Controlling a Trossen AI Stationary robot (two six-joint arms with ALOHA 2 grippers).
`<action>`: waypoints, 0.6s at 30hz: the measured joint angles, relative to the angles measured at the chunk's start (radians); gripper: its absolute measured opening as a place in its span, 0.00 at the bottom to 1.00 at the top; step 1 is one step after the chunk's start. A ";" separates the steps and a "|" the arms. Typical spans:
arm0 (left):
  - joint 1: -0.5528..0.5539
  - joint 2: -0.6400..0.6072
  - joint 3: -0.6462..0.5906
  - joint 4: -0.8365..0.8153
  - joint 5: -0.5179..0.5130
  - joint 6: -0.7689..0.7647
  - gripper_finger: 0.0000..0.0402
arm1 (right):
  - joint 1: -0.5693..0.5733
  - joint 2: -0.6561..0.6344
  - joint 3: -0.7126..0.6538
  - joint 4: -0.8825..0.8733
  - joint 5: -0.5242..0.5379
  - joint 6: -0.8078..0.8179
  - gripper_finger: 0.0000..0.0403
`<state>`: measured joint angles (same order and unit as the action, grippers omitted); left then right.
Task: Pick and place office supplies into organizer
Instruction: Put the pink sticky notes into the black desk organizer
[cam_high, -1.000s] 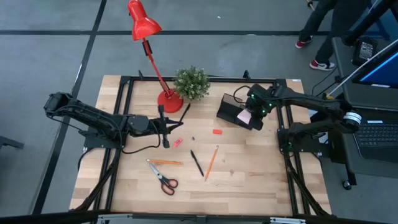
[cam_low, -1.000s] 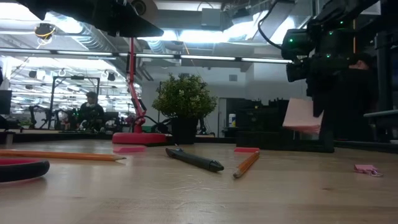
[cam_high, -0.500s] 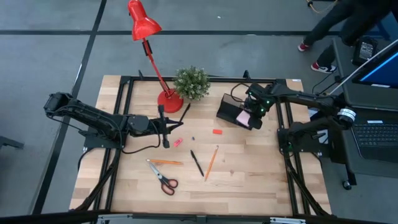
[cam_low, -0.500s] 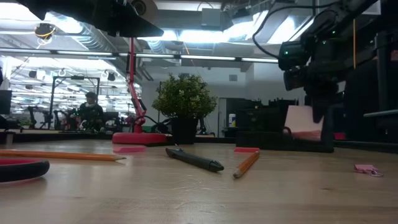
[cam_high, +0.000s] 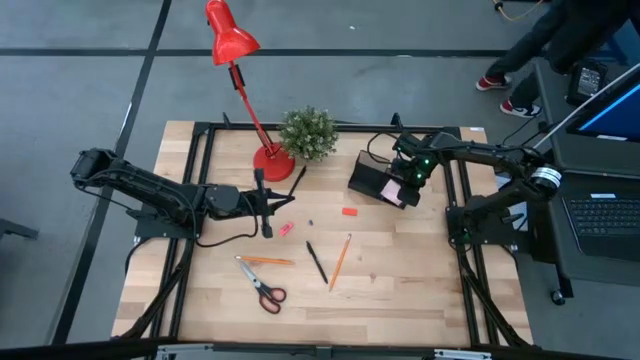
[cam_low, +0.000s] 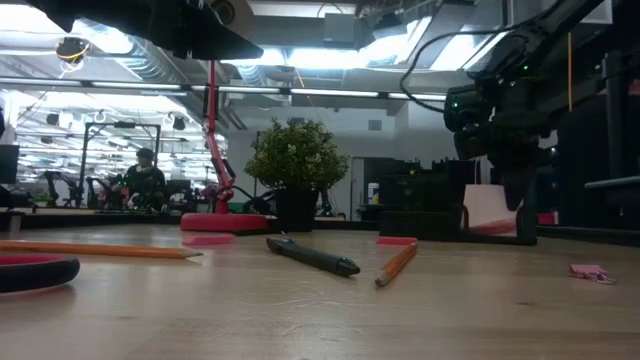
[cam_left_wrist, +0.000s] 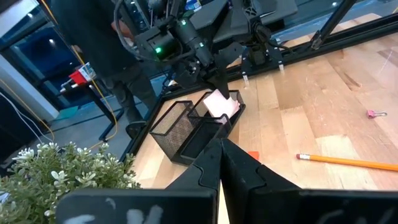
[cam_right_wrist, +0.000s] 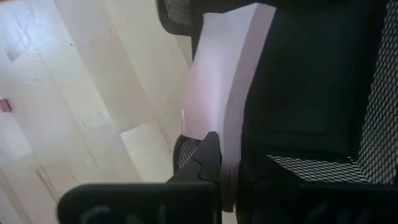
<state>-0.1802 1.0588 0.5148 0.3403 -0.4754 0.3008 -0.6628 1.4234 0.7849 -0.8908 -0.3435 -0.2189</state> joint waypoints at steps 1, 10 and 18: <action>0.000 0.000 0.000 0.000 0.000 0.000 0.00 | 0.000 0.007 0.000 0.002 0.000 -0.001 0.03; 0.000 0.000 0.000 0.000 0.000 0.000 0.01 | 0.001 0.050 0.000 0.023 0.001 0.017 0.10; 0.000 0.000 0.000 0.000 0.000 -0.001 0.01 | 0.001 0.050 0.000 0.051 0.025 0.030 0.15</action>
<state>-0.1805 1.0588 0.5148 0.3405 -0.4755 0.3003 -0.6621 1.4738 0.7853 -0.8394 -0.3182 -0.1890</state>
